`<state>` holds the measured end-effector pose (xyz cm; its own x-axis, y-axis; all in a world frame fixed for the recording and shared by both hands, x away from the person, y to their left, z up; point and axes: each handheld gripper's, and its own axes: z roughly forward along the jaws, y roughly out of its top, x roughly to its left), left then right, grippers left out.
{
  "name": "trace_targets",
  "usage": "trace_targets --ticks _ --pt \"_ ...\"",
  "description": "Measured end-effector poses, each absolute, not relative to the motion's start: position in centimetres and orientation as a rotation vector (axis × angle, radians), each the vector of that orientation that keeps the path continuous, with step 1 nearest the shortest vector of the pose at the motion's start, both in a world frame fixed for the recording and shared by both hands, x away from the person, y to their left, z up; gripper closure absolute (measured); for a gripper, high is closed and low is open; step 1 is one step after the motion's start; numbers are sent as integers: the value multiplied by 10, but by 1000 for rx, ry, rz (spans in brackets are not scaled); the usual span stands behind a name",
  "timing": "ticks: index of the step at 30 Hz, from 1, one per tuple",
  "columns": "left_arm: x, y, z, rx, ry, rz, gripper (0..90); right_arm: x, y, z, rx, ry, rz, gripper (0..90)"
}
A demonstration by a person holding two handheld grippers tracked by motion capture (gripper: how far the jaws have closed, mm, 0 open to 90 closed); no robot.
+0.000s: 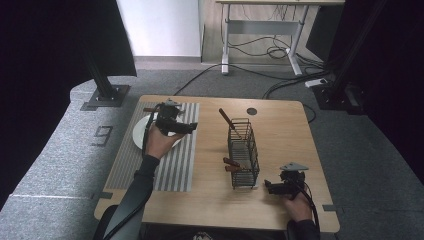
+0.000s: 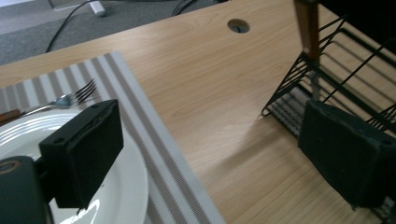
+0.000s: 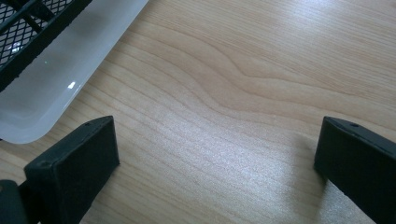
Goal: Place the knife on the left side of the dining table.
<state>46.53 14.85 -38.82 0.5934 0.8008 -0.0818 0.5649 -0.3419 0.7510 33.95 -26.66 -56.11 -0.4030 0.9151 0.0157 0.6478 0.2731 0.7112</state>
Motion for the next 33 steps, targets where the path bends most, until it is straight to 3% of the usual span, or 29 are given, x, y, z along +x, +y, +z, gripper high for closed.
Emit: trace_targets --ticks 23,30,33 --pt "499 89 -383 1928 1179 219 172 340 -267 -561 1413 2151 911 0" --pt "505 74 -385 1888 1189 170 241 340 -267 -561 1414 2151 911 0" --pt "510 64 -386 1869 1196 150 310 340 -267 -561 1413 2151 911 0"
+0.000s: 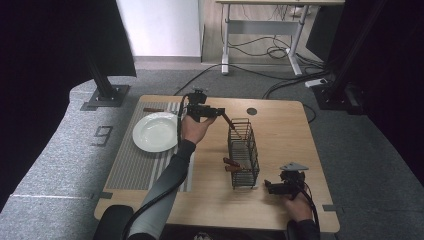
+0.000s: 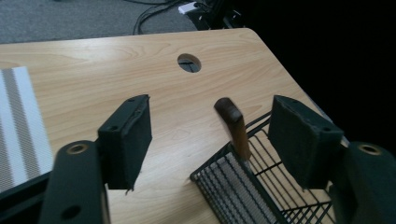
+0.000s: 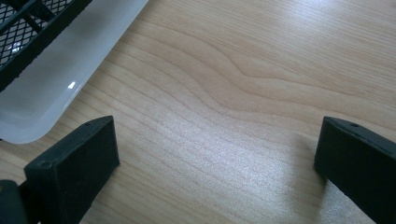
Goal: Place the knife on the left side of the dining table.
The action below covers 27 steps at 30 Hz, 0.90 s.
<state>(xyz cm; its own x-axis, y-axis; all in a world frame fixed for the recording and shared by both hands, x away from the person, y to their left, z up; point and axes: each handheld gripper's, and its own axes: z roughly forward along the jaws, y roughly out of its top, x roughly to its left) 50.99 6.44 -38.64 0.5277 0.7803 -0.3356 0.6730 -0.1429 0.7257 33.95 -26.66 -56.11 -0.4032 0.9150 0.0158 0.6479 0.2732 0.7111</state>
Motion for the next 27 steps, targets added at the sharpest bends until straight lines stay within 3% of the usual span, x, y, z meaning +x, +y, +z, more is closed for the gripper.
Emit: trace_targets --ticks 9,16,20,27 --pt "518 54 -395 1820 1235 83 505 340 -267 -561 1409 2150 911 0" --pt "526 58 -407 1741 1283 -72 607 340 -267 -561 1412 2151 911 0" --pt "524 56 -404 1738 1263 -90 744 340 -267 -561 1411 2151 911 0" --pt "521 57 -402 1720 1248 -106 775 340 -267 -561 1414 2150 911 0"
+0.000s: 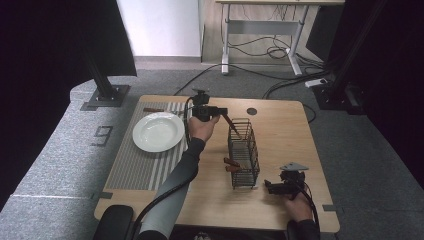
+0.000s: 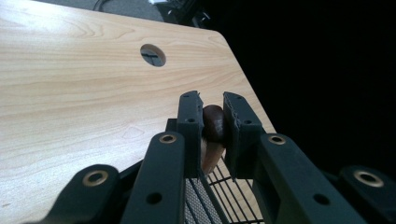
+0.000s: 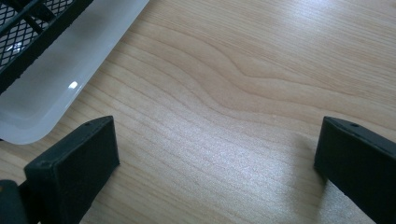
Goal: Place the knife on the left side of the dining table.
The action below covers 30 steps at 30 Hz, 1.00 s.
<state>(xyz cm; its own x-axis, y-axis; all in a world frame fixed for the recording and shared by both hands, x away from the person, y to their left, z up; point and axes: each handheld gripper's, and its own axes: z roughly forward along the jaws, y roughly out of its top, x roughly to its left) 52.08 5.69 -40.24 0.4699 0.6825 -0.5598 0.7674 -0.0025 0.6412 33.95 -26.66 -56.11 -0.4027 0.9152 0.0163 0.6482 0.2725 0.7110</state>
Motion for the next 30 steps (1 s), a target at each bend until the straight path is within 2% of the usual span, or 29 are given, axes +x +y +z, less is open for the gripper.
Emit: trace_targets --ticks 13,30 --pt "505 66 -372 1711 1133 -30 797 340 -267 -561 1411 2151 911 0" --pt "481 106 -328 1651 1065 42 801 340 -267 -561 1412 2152 910 0"
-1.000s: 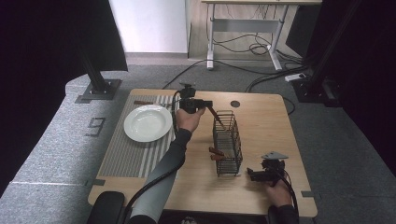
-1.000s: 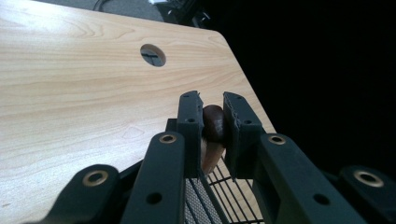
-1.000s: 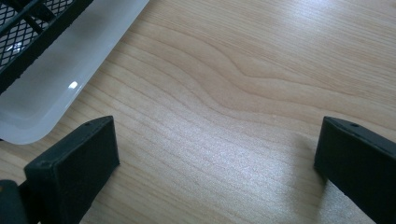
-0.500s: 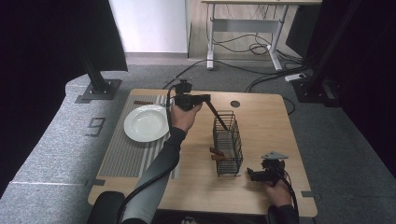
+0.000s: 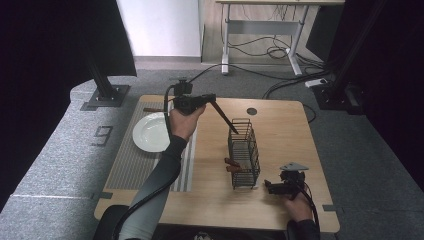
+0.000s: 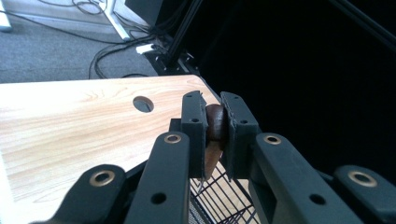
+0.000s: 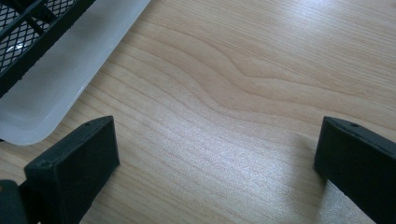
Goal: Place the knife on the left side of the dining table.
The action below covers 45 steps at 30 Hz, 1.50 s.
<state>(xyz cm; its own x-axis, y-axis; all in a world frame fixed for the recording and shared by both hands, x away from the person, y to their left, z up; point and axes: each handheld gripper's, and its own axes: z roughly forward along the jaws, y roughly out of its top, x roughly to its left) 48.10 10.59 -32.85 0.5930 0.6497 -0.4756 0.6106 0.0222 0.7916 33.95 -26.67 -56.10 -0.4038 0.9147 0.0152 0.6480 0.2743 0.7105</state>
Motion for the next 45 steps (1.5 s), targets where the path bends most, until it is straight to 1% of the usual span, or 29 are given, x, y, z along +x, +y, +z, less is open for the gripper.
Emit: trace_targets --ticks 6,11,20,26,35,45 --pt "475 123 -317 1624 1051 51 801 340 -267 -561 1411 2153 909 0" --pt "467 143 -307 1610 1045 84 801 340 -267 -561 1411 2153 909 0" --pt "458 172 -309 1586 1076 125 801 339 -267 -561 1412 2152 910 0" --pt "451 195 -321 1564 1118 142 801 340 -267 -561 1413 2151 911 0" --pt "438 235 -355 1526 1195 139 801 340 -267 -561 1412 2151 911 0" --pt "422 260 -378 1526 1246 166 801 340 -267 -561 1412 2151 911 0"
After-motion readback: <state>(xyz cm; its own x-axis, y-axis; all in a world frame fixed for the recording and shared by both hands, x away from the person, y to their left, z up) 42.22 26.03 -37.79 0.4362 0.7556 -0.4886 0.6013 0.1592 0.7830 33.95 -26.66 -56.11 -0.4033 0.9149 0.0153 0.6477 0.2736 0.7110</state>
